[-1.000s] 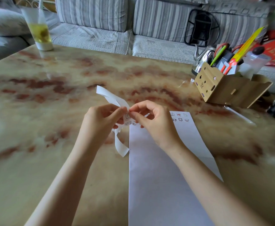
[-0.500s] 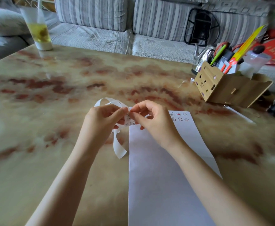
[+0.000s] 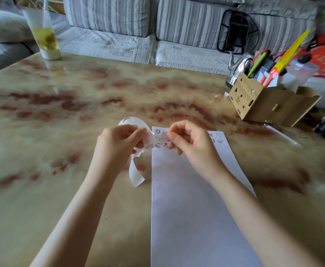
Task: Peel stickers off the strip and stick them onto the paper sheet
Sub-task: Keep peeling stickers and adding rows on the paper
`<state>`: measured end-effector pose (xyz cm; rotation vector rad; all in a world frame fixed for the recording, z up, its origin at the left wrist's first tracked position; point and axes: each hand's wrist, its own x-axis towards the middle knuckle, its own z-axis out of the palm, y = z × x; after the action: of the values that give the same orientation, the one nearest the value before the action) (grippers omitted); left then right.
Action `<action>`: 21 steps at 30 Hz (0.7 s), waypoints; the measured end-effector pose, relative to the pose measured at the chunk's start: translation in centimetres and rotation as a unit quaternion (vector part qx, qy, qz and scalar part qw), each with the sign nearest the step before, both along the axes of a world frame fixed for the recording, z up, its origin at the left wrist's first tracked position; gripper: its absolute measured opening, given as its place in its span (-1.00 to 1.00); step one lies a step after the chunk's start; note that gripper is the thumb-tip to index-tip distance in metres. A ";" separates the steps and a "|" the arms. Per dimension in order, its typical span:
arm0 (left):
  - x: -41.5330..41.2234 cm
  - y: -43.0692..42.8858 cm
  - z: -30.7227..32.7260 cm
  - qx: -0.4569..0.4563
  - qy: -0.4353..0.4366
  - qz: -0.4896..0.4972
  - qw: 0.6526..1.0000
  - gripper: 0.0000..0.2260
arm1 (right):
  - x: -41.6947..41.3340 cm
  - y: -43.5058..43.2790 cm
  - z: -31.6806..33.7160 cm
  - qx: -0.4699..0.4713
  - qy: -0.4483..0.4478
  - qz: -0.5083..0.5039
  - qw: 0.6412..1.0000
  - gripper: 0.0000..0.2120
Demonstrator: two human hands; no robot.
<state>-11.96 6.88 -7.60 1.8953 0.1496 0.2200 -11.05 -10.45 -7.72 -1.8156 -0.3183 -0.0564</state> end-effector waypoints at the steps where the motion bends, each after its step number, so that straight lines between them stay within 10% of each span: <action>1: 0.0 0.0 0.0 0.003 -0.001 0.002 1.000 -0.81 | 0.4 -0.7 0.0 -0.007 0.015 -0.018 1.000 -0.87; 21: -0.2 -0.1 0.3 0.013 0.010 0.006 1.000 -0.82 | 3.5 -9.5 -1.7 -0.113 0.171 -0.196 0.959 -0.97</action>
<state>-12.13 6.82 -7.31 1.9228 0.1720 0.2119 -7.50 -19.91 -9.42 -2.0521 0.2936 0.0188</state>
